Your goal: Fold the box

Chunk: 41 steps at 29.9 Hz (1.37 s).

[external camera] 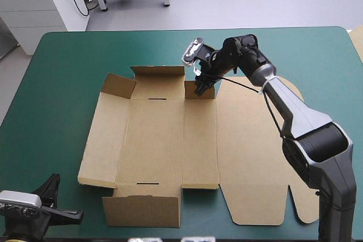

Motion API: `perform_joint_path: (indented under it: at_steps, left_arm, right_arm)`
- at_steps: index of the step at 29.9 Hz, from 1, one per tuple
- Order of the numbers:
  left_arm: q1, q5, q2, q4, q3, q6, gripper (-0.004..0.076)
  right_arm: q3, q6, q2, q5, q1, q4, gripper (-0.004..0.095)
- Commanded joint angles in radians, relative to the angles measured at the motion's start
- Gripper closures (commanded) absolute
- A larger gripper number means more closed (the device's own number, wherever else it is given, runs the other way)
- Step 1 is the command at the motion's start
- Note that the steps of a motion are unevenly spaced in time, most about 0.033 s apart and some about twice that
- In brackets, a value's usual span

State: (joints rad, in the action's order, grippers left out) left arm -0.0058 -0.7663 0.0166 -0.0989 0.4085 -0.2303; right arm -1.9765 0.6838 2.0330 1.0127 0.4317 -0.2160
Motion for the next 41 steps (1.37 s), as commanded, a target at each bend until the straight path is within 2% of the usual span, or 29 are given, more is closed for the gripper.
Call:
perform_joint_path:
  at_steps: [1, 3, 5, 12, 21, 23, 29, 32, 36, 41]
  left_arm:
    - [-0.007, 0.059, -0.001, -0.010, 0.025, 0.009, 0.0731]
    - [-0.007, 0.055, -0.019, -0.010, 0.027, 0.009, 0.0731]
    - [-0.007, 0.046, -0.053, -0.010, 0.029, 0.010, 0.0731]
    - [-0.007, -0.016, -0.263, 0.010, 0.139, 0.024, 0.0731]
    - [-0.007, -0.053, -0.661, 0.043, 0.338, 0.032, 0.0731]
    - [-0.005, -0.059, -0.749, 0.065, 0.385, 0.067, 0.0731]
    - [0.002, -0.175, -0.978, 0.134, 0.509, 0.046, 0.0724]
    - [0.037, -0.155, -1.073, 0.126, 0.544, 0.041, 0.0723]
    - [0.116, -0.157, -1.184, -0.002, 0.581, -0.067, 0.0706]
    - [0.230, -0.296, -1.327, -0.293, 0.641, -0.279, 0.0706]
  right_arm:
    - [-0.074, -0.209, -0.112, 0.033, -0.004, 0.105, 0.0769]
    - [-0.095, -0.315, -0.129, 0.078, -0.006, 0.143, 0.0930]
    - [-0.101, -0.424, -0.150, 0.112, -0.015, 0.160, 0.0930]
    - [-0.101, -0.548, -0.174, 0.233, -0.064, 0.178, 0.0929]
    - [0.082, -0.565, -0.352, 0.231, -0.115, 0.184, 0.0929]
    - [0.152, -0.574, -0.413, 0.223, -0.115, 0.216, 0.0929]
    - [0.374, -0.646, -0.598, 0.155, -0.115, 0.310, 0.0929]
    - [0.471, -0.668, -0.686, 0.152, -0.115, 0.347, 0.0929]
    - [0.588, -0.730, -0.806, 0.128, -0.115, 0.389, 0.0929]
    - [0.710, -0.830, -0.969, 0.116, -0.115, 0.453, 0.0929]
